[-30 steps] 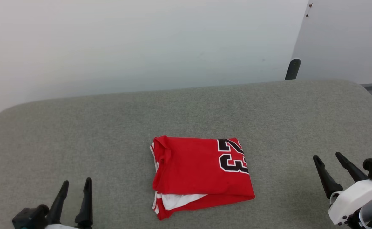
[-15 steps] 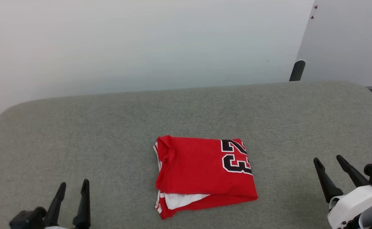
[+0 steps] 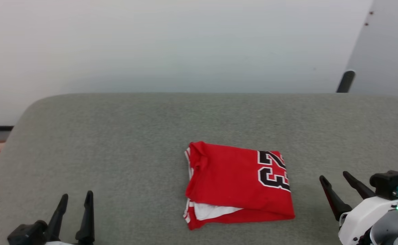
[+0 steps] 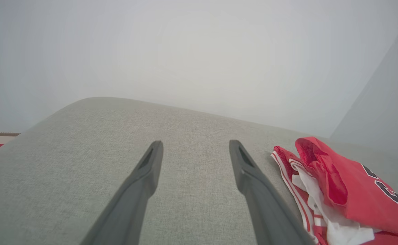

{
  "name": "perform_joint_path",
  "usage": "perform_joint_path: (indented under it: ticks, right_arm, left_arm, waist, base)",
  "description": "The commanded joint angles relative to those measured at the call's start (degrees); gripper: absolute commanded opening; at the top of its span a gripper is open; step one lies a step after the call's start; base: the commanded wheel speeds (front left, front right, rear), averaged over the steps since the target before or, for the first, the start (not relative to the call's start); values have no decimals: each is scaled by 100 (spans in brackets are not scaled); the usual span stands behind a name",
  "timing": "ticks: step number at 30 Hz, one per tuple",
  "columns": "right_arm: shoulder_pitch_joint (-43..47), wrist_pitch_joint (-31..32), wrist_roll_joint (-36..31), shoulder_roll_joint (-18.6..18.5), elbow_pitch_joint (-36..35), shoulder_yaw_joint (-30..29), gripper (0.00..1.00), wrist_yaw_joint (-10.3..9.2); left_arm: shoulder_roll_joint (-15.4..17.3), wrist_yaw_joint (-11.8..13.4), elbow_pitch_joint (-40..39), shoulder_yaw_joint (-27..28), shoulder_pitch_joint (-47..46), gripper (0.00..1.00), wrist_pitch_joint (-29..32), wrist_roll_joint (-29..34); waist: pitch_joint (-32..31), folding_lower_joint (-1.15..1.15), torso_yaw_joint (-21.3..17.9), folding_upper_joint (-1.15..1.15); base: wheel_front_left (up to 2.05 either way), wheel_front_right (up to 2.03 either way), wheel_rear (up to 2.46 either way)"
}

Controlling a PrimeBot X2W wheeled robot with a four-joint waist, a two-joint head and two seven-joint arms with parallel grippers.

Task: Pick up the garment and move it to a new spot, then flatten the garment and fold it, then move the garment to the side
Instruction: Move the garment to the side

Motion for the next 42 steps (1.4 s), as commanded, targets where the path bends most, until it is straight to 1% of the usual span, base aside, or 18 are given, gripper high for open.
perform_joint_path:
  ticks: [1, 8, 12, 19, 28, 34, 35, 36, 42]
  right_arm:
    - [-71, 25, 25, -9, 28, 33, 100, -7]
    - [-391, 487, 173, -173, 422, 199, 100, -7]
    - [-599, 791, 243, -245, 642, 175, 100, -7]
    - [-896, 1427, 246, -324, 927, 178, 100, -7]
    - [-1196, 2207, 313, -182, 1227, 123, 100, -7]
    - [-1299, 2661, 268, 6, 1619, 81, 100, -7]
    - [-1322, 2727, 254, 27, 1668, 88, 65, -7]
    - [-1341, 2763, 245, 32, 1694, 112, 0, -7]
    - [-1478, 2797, 263, -96, 1727, 156, 0, -12]
  left_arm:
    - [17, -11, -10, -8, -2, 100, -21, 42]
    - [-16, -11, 30, -185, -114, 100, -21, 41]
    - [-62, -11, 20, -297, -214, 100, -21, 16]
    - [-199, -11, 55, -458, -456, 100, -21, -23]
    - [-320, -11, 63, -612, -745, 100, -21, -62]
    - [-353, -11, 95, -651, -848, 100, -21, -107]
    - [-361, -11, 105, -650, -849, 100, -21, -109]
    - [-367, -11, 112, -653, -852, 100, -21, -110]
    - [-374, -11, 139, -603, -856, 100, -21, -121]
  waist:
    - [31, 0, 204, 0]
    - [169, 0, 631, 0]
    - [367, 0, 849, 0]
    - [742, 0, 1105, 0]
    - [1194, 0, 1305, 0]
    - [1340, 0, 1383, 0]
    - [1352, 0, 1391, 0]
    - [1360, 0, 1397, 0]
    - [1380, 0, 1373, 0]
  base:
    - [0, 0, 0]
    - [0, 0, 0]
    - [0, 0, 0]
    - [0, 0, 0]
    - [0, 0, 0]
    - [0, 0, 0]
    - [0, 0, 0]
    - [0, 0, 0]
    - [0, 0, 0]
